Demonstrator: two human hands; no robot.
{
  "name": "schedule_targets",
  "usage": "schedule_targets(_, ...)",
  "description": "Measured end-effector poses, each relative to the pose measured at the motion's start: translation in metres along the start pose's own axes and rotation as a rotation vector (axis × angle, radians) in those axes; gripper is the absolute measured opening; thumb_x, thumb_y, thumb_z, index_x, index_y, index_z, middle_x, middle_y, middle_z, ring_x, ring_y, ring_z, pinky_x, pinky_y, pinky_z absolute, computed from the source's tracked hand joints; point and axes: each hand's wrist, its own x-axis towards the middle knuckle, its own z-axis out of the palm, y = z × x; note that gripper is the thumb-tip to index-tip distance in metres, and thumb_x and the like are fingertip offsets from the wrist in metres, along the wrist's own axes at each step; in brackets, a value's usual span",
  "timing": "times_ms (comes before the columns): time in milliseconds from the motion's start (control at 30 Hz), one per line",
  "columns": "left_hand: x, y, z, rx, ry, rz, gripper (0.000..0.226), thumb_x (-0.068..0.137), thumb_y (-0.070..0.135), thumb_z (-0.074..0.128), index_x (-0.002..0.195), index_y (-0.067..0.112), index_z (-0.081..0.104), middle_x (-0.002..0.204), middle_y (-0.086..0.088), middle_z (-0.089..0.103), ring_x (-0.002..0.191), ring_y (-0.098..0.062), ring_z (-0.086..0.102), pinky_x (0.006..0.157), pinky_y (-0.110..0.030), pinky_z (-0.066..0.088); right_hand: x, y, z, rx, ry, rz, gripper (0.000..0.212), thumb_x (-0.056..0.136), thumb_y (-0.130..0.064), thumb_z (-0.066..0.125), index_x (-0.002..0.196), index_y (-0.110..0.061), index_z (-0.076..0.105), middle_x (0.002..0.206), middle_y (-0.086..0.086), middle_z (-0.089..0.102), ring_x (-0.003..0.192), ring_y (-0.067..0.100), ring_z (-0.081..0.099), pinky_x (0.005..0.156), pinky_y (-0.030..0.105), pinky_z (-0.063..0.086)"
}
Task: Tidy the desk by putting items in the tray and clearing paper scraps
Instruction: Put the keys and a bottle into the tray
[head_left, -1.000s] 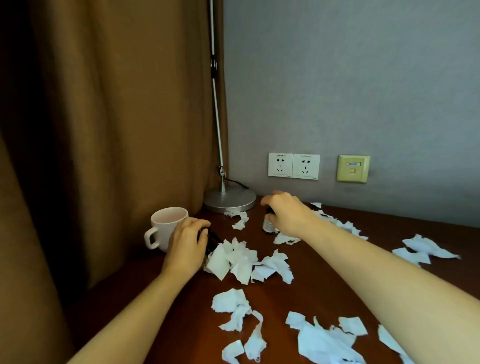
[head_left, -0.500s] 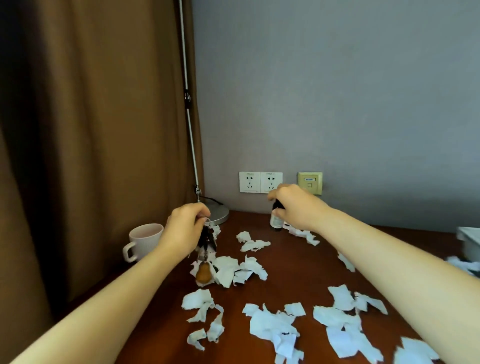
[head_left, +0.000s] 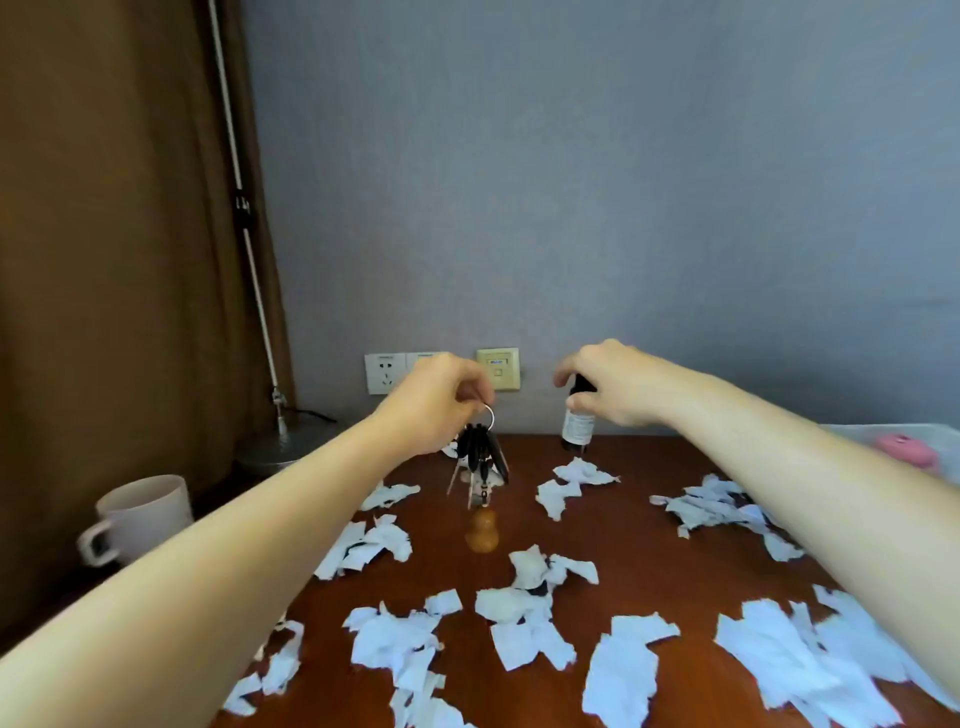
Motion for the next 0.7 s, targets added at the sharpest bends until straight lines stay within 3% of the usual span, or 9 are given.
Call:
schedule_targets(167, 0.029, 0.055, 0.031, -0.062, -0.033, 0.12, 0.012, 0.088, 0.007, 0.061, 0.089, 0.014, 0.07, 0.081, 0.003, 0.064, 0.078, -0.012, 0.059, 0.069, -0.018, 0.041, -0.029, 0.06, -0.007, -0.036, -0.022, 0.119, 0.033, 0.091, -0.027, 0.057, 0.123, -0.02, 0.057, 0.128, 0.01, 0.057, 0.118, 0.031, 0.053, 0.094, 0.036, 0.045)
schedule_targets(333, 0.062, 0.11, 0.068, -0.112, -0.032, 0.203, 0.015, 0.084, 0.007, 0.06, 0.088, 0.016, 0.071, 0.083, 0.0, 0.068, 0.088, -0.019, 0.063, 0.084, -0.033, 0.052, -0.062, 0.122, -0.017, -0.089, -0.047, 0.226, 0.031, 0.09, -0.028, 0.059, 0.119, -0.019, 0.06, 0.127, 0.008, 0.06, 0.117, 0.03, 0.055, 0.097, 0.039, 0.046)
schedule_targets(700, 0.142, 0.212, 0.137, -0.278, 0.05, 0.305, 0.02, 0.083, 0.004, 0.057, 0.087, 0.018, 0.071, 0.079, 0.003, 0.06, 0.09, -0.026, 0.063, 0.084, -0.04, 0.053, -0.121, 0.243, -0.031, -0.146, -0.066, 0.469, 0.028, 0.088, -0.025, 0.061, 0.115, -0.018, 0.063, 0.121, 0.009, 0.064, 0.113, 0.03, 0.057, 0.091, 0.034, 0.046)
